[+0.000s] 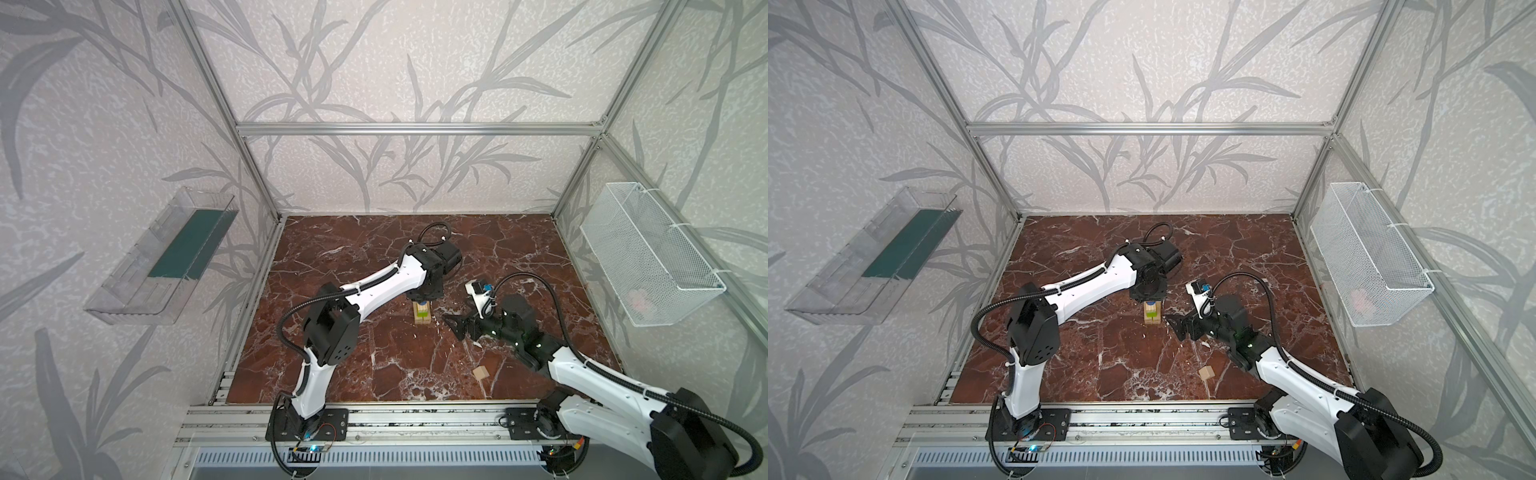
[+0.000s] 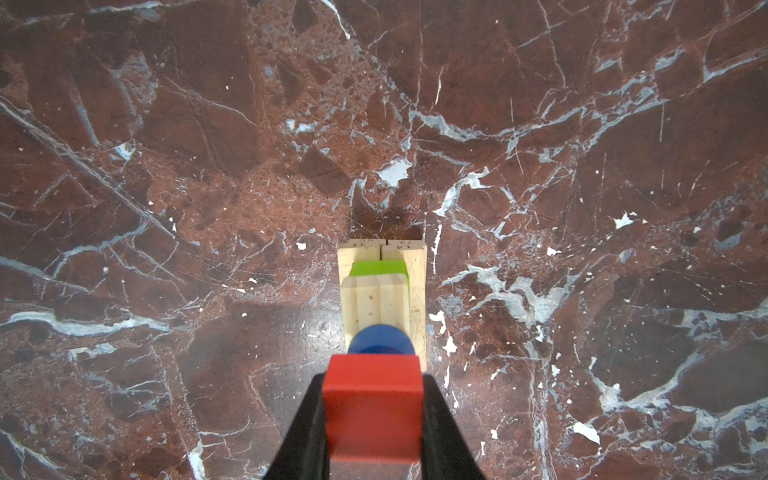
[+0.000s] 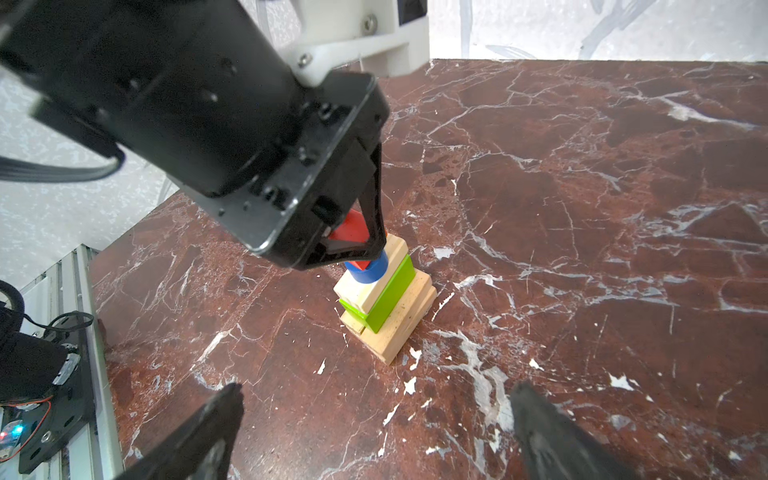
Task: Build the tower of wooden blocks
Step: 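Lower the red cube onto the blue cylinder with the left gripper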
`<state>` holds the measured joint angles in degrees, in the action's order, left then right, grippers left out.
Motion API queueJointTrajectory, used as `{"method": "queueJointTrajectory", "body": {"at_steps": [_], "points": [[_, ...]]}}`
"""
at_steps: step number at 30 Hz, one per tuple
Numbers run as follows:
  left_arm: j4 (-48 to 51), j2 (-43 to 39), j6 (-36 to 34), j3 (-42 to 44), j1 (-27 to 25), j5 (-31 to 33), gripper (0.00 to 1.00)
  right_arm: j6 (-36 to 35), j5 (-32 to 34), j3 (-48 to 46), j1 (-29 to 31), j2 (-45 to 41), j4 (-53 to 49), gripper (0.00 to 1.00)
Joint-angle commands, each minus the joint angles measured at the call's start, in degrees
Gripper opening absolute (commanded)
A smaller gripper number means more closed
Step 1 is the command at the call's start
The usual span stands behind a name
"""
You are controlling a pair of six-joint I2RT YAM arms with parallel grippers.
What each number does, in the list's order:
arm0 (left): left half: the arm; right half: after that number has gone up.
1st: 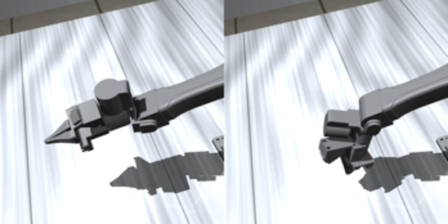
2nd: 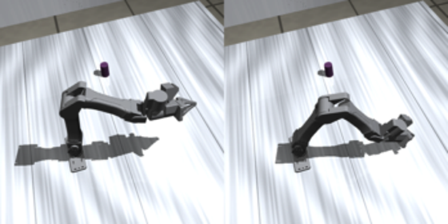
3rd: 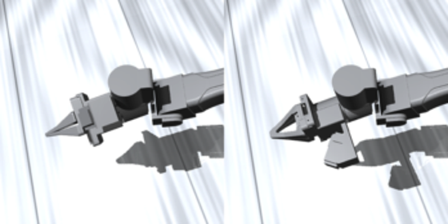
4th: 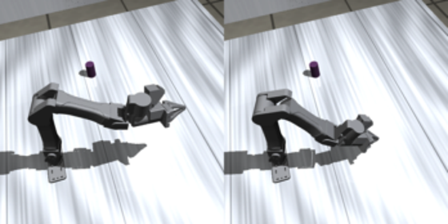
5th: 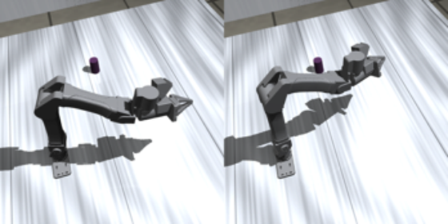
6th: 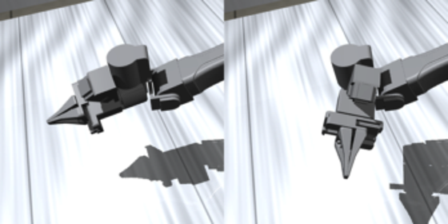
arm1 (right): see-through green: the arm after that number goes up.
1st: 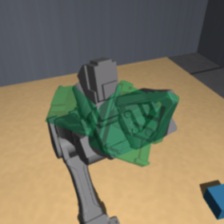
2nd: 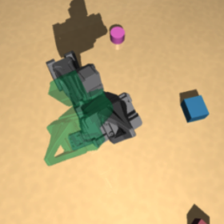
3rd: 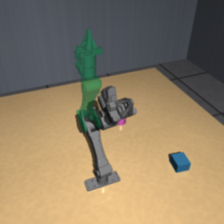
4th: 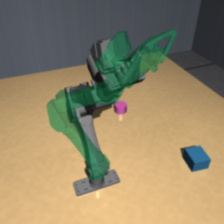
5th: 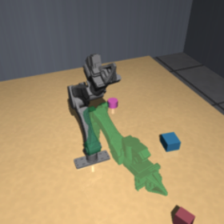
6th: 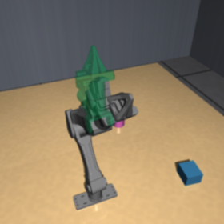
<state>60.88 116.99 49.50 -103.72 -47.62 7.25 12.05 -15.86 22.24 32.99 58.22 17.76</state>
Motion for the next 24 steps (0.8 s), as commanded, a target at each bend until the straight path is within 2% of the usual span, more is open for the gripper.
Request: {"method": "queueJointTrajectory", "body": {"at_steps": [1, 24], "points": [[1.17, 0.85, 0.1, -1.75, -0.02, 1.84, 0.11, -0.01, 0.81, -0.62, -0.05, -1.18, 0.91, 0.99], [0.83, 2.08, 0.25, -1.87, 0.15, 1.99, 0.18, -0.09, 1.27, -0.71, -0.05, -1.61, 0.78, 0.99]]}}
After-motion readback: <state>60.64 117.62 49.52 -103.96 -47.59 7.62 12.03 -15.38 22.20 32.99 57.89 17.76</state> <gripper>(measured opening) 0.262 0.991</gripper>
